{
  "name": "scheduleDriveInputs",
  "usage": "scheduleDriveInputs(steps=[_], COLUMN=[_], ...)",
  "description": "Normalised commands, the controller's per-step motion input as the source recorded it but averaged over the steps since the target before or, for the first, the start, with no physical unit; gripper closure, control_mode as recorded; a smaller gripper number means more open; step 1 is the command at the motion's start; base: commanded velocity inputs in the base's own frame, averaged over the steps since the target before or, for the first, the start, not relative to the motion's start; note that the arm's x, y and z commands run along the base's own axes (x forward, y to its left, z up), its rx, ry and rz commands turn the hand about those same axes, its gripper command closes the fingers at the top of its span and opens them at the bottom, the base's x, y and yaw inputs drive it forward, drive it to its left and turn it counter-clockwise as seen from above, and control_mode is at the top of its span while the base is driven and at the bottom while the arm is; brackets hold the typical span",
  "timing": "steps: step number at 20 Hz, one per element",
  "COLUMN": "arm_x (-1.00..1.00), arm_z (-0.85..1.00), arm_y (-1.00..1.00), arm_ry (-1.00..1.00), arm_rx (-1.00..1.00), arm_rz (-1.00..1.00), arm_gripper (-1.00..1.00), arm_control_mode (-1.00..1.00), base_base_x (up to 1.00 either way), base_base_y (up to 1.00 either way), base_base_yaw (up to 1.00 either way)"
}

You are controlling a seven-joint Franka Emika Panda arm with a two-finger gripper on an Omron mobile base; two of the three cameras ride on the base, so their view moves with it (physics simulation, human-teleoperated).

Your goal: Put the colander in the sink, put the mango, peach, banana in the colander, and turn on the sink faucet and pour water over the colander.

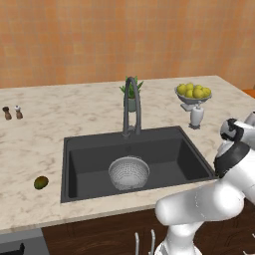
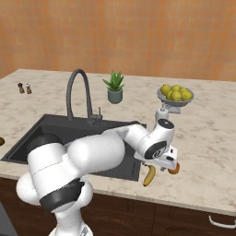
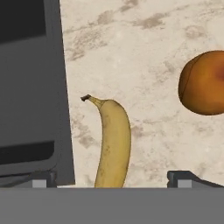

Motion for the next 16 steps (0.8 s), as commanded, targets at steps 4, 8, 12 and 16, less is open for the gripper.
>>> scheduleDriveInputs(steps=[4, 8, 12, 16], arm_x=[0.07, 0.00, 0.00, -0.02], arm_z=[-0.47, -0.47, -0.34, -0.15], arm_y=[-0.02, -0.02, 0.00, 0.06], arm_ry=[0.00, 0.00, 0.00, 0.00], arm_rx=[0.00, 0.00, 0.00, 0.00], arm_rz=[0.00, 0.00, 0.00, 0.00], arm_gripper=[-1.00, -1.00, -1.00, -1.00], arm_control_mode=[-1.00, -1.00, -1.00, -1.00], base_base_x=[0.00, 0.00, 0.00, 0.00], base_base_y=[0.00, 0.00, 0.00, 0.00], base_base_yaw=[0.00, 0.00, 0.00, 0.00])
